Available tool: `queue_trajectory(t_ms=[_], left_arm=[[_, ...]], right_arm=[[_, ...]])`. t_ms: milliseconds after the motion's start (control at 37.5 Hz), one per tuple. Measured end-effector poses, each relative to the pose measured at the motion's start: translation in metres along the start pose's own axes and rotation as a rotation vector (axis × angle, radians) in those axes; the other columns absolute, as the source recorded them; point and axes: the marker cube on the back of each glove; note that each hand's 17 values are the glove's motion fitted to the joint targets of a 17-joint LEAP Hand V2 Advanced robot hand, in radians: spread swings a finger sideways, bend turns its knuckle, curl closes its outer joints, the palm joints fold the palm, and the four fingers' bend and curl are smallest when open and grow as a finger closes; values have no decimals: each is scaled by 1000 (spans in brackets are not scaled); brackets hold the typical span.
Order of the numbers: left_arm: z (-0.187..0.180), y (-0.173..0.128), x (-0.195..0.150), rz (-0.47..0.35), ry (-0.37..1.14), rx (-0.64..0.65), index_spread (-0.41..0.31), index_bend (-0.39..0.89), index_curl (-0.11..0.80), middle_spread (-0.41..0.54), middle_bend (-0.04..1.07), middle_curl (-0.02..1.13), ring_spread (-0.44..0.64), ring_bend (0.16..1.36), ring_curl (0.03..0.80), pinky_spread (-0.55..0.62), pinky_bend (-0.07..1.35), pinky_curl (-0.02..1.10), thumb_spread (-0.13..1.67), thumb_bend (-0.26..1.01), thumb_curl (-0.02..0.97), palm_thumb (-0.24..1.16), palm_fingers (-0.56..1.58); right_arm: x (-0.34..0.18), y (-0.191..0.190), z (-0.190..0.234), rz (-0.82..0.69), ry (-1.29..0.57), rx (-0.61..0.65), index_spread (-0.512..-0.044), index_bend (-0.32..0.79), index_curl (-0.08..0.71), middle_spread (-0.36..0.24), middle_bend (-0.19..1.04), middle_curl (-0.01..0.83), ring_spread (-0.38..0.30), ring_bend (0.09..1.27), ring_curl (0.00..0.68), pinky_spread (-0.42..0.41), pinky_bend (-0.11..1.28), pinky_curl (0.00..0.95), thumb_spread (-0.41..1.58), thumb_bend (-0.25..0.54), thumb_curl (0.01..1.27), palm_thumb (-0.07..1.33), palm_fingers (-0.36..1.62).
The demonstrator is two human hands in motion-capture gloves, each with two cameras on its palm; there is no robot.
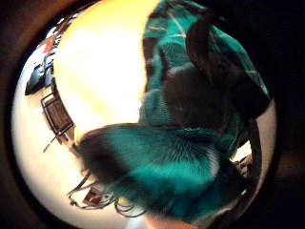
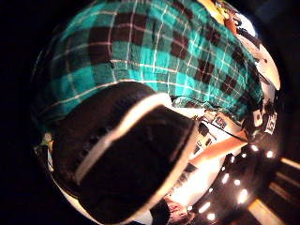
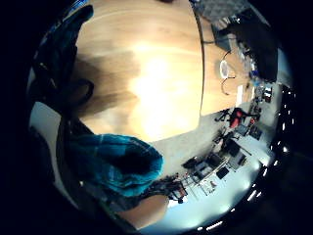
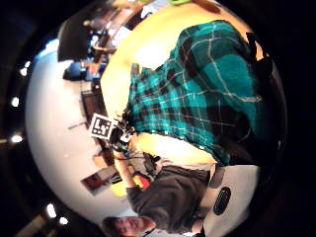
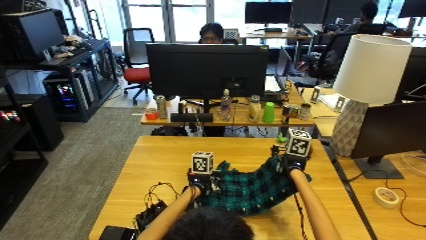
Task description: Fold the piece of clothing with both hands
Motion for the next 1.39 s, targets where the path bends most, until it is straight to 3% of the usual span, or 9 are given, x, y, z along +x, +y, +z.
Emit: queue_trajectory(t_ms=[160, 347, 534, 640, 800, 907, 1094, 1200, 1387], left_arm=[[-44, -24, -22, 44, -6, 169, 9, 148, 275, 325, 158, 211, 352, 676, 337, 241, 855, 382, 1043, -58, 189, -66, 181], [-87, 18, -51, 14, -10, 242, 10, 140, 278, 294, 165, 220, 313, 678, 333, 229, 841, 373, 1026, -48, 181, -48, 208], [-118, 60, -112, -110, -7, 231, 4, 145, 282, 268, 153, 222, 297, 673, 328, 233, 835, 368, 1051, -28, 186, -17, 210], [-127, 78, -144, -202, 5, 275, 2, 153, 288, 255, 151, 222, 297, 666, 323, 244, 827, 362, 1064, -20, 192, -4, 218], [-124, 89, -160, -213, 43, 320, 0, 154, 298, 238, 157, 228, 274, 663, 317, 244, 799, 353, 1078, -18, 201, 4, 251], [-114, 89, -159, -197, 47, 294, -5, 166, 307, 221, 171, 239, 243, 655, 315, 235, 759, 342, 1087, -11, 208, 24, 287], [-100, 94, -156, -247, 129, 90, -3, 165, 318, 198, 159, 247, 208, 647, 313, 221, 725, 335, 1099, 2, 229, 90, 316], [-105, 77, -155, -163, 119, 223, -7, 169, 325, 181, 165, 253, 182, 639, 310, 211, 695, 329, 1116, -11, 228, 101, 352], [-99, 63, -141, -112, 99, 205, -26, 162, 335, 159, 153, 258, 150, 638, 315, 199, 663, 328, 1140, -21, 222, 78, 377]], right_arm=[[-91, 12, -30, -69, 96, 33, -224, 53, 238, -131, 332, 483, -212, 664, 461, -308, 696, 414, 453, -21, 682, 1090, 1156], [-175, 21, -28, -58, 154, -97, -241, -62, 161, -138, 383, 505, -220, 727, 482, -312, 749, 434, 403, -22, 707, 1097, 1101], [-262, 25, 3, -69, 110, -282, -256, -106, 64, -151, 456, 530, -234, 810, 503, -314, 809, 455, 366, -25, 729, 1091, 1066], [-316, 38, 37, -214, 13, -229, -262, -114, 13, -154, 487, 540, -236, 855, 513, -314, 836, 461, 356, -22, 740, 1090, 1044], [-358, 86, 80, -261, -106, -410, -265, -96, -21, -143, 458, 536, -238, 905, 526, -326, 869, 470, 401, -32, 746, 1039, 954], [-363, 91, 94, -233, -155, -485, -261, -49, -15, -99, 331, 491, -216, 841, 503, -296, 915, 464, 502, -23, 746, 1025, 773], [-307, 40, 69, -305, 40, -196, -259, 19, 3, -54, 241, 449, -174, 798, 451, -216, 933, 432, 799, -19, 710, 974, 773], [-249, -15, 55, -245, 75, -71, -259, 43, 19, -51, 230, 442, -160, 769, 433, -192, 903, 414, 914, -18, 684, 943, 797], [-175, -1, 16, -68, 52, -121, -252, 58, 43, -49, 224, 438, -147, 729, 416, -174, 846, 388, 1042, -13, 645, 926, 842]])
